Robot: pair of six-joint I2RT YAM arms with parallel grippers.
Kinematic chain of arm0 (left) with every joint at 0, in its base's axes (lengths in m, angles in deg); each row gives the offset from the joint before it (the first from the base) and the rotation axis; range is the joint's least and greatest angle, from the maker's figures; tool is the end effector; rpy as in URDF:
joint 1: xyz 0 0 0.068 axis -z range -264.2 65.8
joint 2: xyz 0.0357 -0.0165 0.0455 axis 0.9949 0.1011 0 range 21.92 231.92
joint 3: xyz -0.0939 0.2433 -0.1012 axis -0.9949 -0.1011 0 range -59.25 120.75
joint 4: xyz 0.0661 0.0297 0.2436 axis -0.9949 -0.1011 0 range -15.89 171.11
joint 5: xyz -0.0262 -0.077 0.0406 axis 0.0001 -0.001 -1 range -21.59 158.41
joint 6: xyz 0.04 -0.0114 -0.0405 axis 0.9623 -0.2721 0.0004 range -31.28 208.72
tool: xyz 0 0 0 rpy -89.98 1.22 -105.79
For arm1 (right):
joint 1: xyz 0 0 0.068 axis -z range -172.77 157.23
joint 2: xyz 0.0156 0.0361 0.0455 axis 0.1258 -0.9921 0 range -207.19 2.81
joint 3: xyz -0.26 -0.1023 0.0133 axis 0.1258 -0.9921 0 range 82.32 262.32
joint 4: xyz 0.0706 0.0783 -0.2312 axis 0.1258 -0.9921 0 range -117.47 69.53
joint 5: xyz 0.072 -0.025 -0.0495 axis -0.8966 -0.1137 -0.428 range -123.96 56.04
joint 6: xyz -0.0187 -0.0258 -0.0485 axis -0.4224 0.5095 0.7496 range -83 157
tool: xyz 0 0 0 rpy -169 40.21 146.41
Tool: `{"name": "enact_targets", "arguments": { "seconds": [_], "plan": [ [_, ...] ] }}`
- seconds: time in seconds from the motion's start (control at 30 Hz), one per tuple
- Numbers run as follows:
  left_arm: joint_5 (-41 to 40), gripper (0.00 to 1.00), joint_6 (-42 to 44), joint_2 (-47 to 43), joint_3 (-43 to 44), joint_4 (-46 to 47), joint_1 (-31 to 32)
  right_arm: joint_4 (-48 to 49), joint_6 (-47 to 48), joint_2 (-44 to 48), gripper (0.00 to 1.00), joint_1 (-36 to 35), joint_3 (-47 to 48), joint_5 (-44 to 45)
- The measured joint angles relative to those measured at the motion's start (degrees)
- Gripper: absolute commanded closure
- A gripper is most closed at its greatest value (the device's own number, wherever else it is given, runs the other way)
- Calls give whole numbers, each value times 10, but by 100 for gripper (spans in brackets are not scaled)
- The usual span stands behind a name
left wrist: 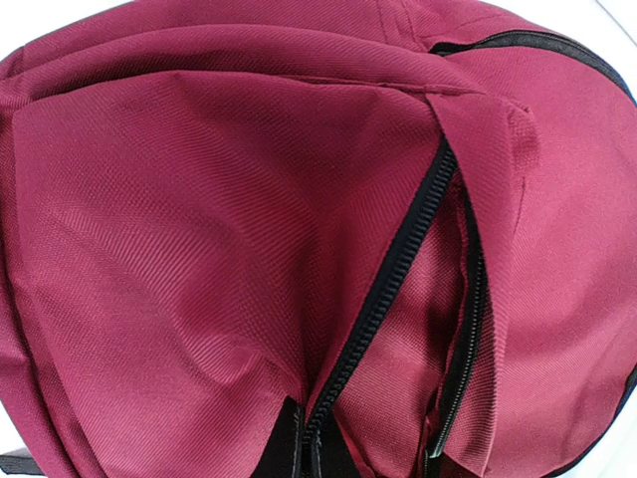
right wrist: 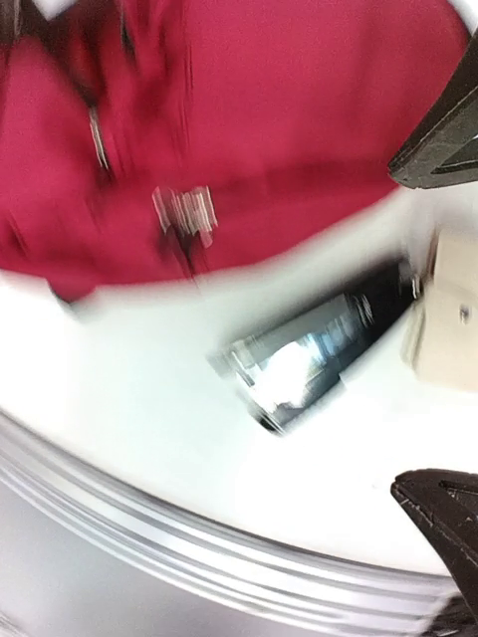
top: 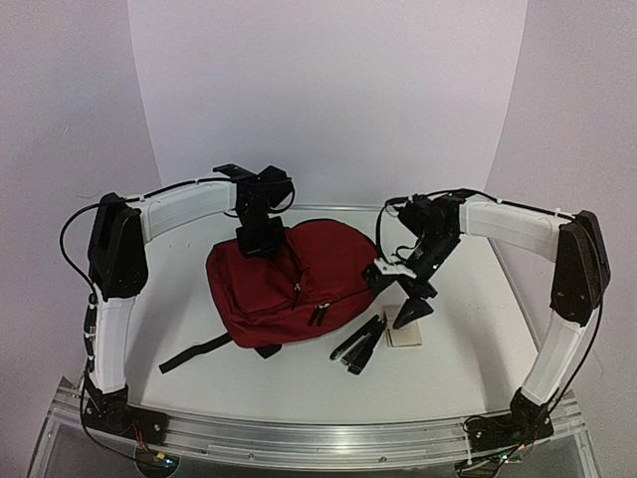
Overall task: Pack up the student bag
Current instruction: Pick up the stationery from the center of the board.
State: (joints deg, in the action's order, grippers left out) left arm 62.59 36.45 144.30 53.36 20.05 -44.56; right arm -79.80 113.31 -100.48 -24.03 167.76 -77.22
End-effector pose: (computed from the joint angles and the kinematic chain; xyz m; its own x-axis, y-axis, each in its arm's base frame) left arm 0.3469 -0.2820 0.2524 -0.9268 -0.2541 -0.2766 -0.2027 0.9584 -0.2011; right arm 0.2841 0.2058 0.2601 0.2962 -0.6480 -0.7017 -0.9301 -0.3629 -0.0575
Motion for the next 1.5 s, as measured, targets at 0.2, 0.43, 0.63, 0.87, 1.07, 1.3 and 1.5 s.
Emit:
{"name": "enact_targets", "arguments": {
  "seconds": [0.2,0.43,0.63,0.87,1.07,1.3,1.5],
  "plan": [
    [7,100,-1,-17,-18,16,-1,-2,109,-16,5,-53,-41,53],
    [11,100,-1,-19,-18,17,-1,31,150,-66,9,-76,-41,99],
    [11,100,0,-19,-18,19,-1,65,157,-93,14,-82,-41,134],
    [13,100,0,-21,-18,25,-1,109,151,-102,19,-91,-50,155],
    [16,100,10,-33,-18,32,-1,136,151,-103,38,-92,-84,170],
    [17,100,15,-48,-31,46,-1,150,132,-108,61,-92,-85,181],
    [17,100,18,-55,-37,56,-1,149,88,-107,77,-92,-82,181]
  ]
}}
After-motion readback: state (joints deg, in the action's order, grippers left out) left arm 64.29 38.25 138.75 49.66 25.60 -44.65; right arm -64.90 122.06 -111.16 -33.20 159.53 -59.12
